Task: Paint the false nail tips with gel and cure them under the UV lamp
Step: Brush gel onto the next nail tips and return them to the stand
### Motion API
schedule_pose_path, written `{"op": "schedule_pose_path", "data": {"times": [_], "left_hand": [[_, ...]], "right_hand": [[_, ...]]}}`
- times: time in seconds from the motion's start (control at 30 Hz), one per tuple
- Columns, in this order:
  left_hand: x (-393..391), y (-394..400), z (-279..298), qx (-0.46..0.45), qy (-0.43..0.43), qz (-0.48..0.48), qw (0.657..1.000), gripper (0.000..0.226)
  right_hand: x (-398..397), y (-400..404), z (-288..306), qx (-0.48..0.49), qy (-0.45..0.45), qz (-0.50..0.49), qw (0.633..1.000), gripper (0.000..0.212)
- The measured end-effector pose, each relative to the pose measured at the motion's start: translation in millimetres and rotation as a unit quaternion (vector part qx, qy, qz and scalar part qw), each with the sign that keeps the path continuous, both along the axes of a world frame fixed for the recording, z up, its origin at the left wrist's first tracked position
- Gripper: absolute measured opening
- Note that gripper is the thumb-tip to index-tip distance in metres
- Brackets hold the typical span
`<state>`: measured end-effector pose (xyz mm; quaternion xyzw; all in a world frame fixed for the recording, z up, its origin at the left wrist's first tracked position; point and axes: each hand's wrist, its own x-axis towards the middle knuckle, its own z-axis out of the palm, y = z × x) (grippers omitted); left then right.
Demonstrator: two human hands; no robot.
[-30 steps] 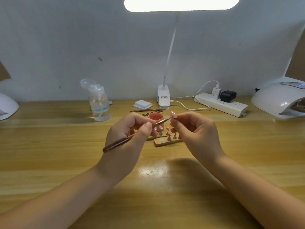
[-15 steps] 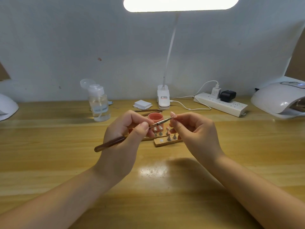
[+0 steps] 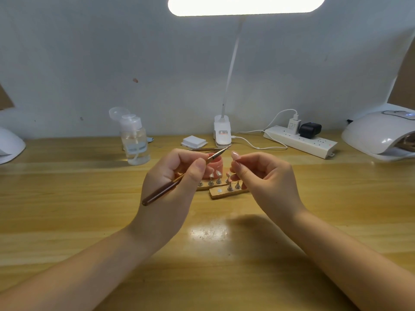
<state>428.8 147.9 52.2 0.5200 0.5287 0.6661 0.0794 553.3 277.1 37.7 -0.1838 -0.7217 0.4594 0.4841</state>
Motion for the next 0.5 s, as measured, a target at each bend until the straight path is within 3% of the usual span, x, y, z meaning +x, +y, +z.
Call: {"op": "schedule_pose_path", "data": {"times": [0.33,0.5], "left_hand": [[0.1,-0.8,0.0,0.009,-0.007,-0.011,1.000,0.009],[0.3,0.3,-2.1,-0.030,0.008,-0.006,1.000,0.010]], "right_hand": [[0.3,4.3,-3.4,0.035,-0.021,-0.025,0.999,0.011],[0.4,4.9,-4.1,0.096,-0.041,-0.066,0.992,0.014]]}}
